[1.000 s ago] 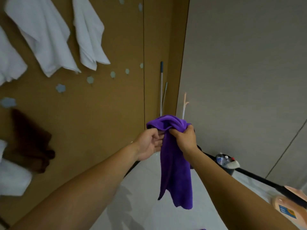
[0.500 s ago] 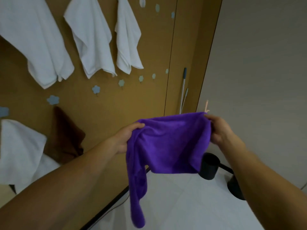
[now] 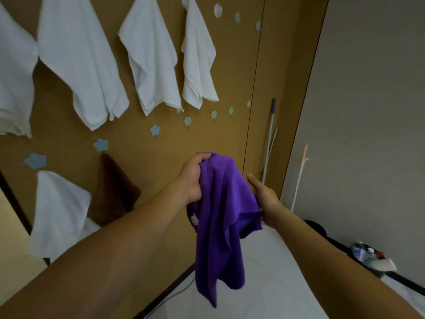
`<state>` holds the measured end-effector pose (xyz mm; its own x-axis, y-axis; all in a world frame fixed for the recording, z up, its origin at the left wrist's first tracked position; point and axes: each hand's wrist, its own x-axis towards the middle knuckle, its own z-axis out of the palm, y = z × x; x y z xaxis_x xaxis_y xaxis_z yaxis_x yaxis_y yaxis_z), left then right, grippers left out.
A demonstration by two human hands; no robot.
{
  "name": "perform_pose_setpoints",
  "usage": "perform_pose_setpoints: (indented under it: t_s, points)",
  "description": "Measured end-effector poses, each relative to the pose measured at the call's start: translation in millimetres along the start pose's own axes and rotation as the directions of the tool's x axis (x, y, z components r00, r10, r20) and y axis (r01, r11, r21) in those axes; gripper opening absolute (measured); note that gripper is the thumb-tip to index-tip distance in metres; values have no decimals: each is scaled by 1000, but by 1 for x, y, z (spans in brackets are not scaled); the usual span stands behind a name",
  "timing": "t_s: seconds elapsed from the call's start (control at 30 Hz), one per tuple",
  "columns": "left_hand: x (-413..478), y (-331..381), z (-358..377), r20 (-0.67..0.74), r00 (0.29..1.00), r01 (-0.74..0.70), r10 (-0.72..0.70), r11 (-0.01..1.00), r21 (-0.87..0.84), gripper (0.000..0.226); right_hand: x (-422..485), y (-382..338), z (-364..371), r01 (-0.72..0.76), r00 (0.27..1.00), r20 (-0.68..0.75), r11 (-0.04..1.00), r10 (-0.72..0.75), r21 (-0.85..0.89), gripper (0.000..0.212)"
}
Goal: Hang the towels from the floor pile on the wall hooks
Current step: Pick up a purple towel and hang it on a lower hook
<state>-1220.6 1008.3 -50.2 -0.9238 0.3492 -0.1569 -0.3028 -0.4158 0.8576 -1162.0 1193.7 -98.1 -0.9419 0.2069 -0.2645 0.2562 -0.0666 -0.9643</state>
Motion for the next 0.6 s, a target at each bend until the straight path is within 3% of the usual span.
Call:
perform_pose_setpoints:
  t_s: [0.07, 0.13, 0.2, 0.3, 0.37, 0.43, 0.5, 0.6]
  points:
    - [5, 3, -5, -52, 997, -52, 51, 998, -31, 32, 5, -1, 5, 151, 944, -237, 937, -231, -315, 81]
    - [7, 7, -7, -111, 990, -90, 84, 995, -49, 37, 6, 1, 5, 229, 906, -275, 919, -321, -320, 86]
    - [8, 9, -4, -178, 980, -108, 92, 991, -83, 33, 8, 2, 3, 168, 956, -191, 949, -223, -267, 95]
    - [10, 9, 5, -202, 976, -106, 80, 987, -120, 21, 17, -3, 3, 28, 997, 71, 964, -10, -263, 95]
    - [7, 6, 12, -206, 976, -99, 73, 988, -118, 26, 24, -9, 6, -58, 951, 296, 990, 94, -128, 87]
    - [4, 5, 15, -229, 971, -93, 67, 990, -109, 38, 27, -18, 10, -90, 888, 457, 994, 54, 58, 68]
    - [1, 10, 9, -256, 960, -146, 112, 983, -114, 36, 29, -29, 13, -74, 872, 486, 963, -64, 259, 43]
    - [-7, 22, -13, -292, 941, -207, 172, 974, -94, 35, 37, -51, 6, -39, 905, 387, 873, -175, 486, 28]
